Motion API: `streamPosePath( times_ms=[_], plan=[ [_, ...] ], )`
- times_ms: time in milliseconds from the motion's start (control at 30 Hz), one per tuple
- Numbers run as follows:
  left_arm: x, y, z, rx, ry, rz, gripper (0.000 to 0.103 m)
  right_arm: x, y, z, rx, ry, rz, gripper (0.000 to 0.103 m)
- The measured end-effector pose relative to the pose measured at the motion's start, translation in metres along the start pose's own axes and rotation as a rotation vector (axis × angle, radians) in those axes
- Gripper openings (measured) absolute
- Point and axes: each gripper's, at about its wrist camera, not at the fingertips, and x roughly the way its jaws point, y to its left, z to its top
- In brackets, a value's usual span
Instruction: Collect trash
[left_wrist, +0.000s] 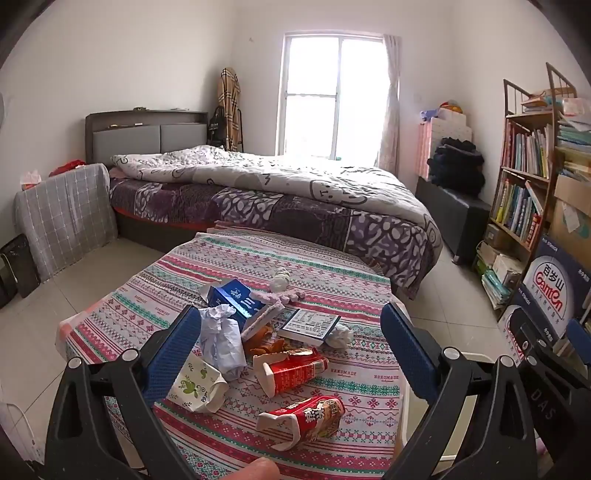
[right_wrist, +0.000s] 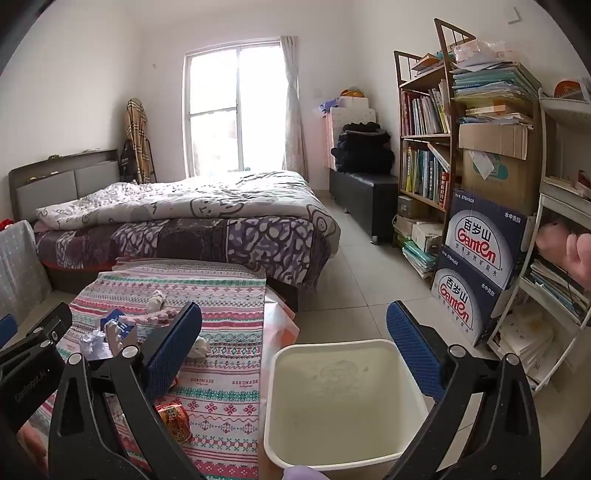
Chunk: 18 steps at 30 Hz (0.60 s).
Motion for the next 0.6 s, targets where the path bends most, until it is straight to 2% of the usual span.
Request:
streamPosePath(
  times_ms=[600],
  plan=[
    [-0.0011, 0.0, -0.0022, 0.0, -0.002, 0.001, 0.095, 0.0013, 0.0017, -0.0018, 0.0, 0.005, 0.001, 0.096]
  ],
)
